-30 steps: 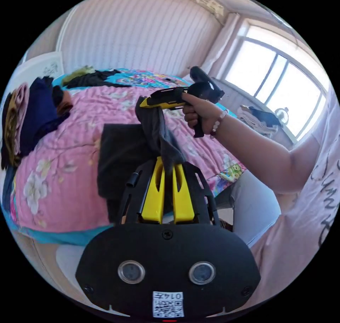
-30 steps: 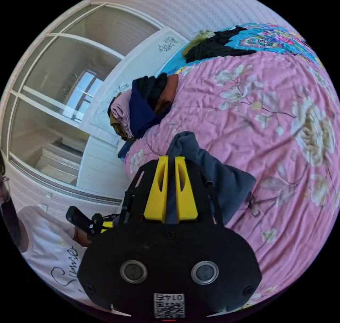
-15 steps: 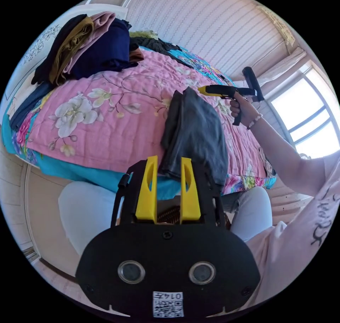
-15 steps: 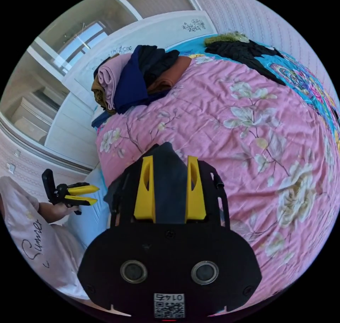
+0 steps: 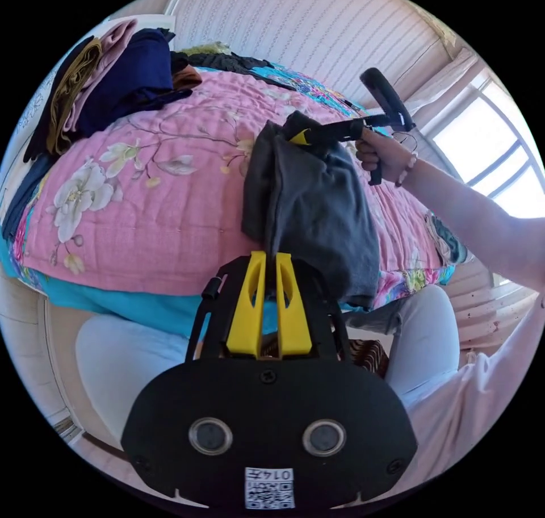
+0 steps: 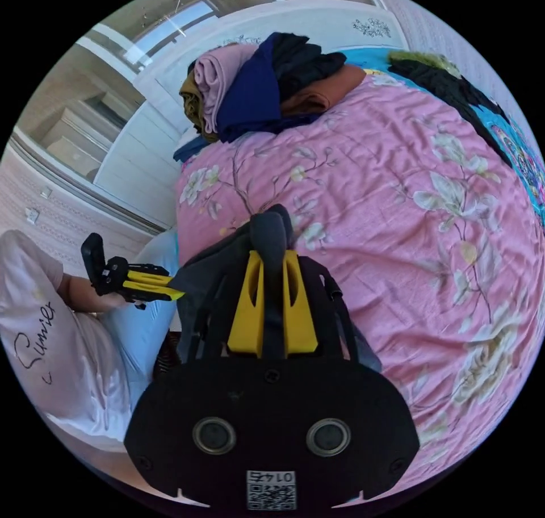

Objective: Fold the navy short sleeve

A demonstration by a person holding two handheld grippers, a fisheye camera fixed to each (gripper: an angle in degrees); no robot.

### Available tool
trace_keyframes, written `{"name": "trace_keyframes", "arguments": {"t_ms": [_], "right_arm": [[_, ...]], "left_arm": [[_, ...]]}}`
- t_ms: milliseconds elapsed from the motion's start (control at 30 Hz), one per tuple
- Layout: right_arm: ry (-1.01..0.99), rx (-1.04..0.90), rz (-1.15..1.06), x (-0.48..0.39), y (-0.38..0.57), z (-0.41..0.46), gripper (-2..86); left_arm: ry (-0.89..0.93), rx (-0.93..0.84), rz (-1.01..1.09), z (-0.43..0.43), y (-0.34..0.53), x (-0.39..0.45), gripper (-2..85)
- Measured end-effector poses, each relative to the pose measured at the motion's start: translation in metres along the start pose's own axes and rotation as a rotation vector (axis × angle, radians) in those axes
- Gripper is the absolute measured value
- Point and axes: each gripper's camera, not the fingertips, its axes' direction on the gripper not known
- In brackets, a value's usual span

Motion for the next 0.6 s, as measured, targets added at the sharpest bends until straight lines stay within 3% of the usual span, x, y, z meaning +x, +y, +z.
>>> {"name": "trace_keyframes", "arguments": {"t_ms": [300,600], "right_arm": [[-0.002,0.551,0.161,-0.068,0.165,-0.146,4.8],[0.276,0.915,0.412,-0.158,0.377,-0.281,5.0]], "left_arm": [[0.094,0.101,0.368,-0.099,0.012,0.109,-0.1],[0.318,0.169,0.818,-0.142,-0.007,0.293,-0.2]]}}
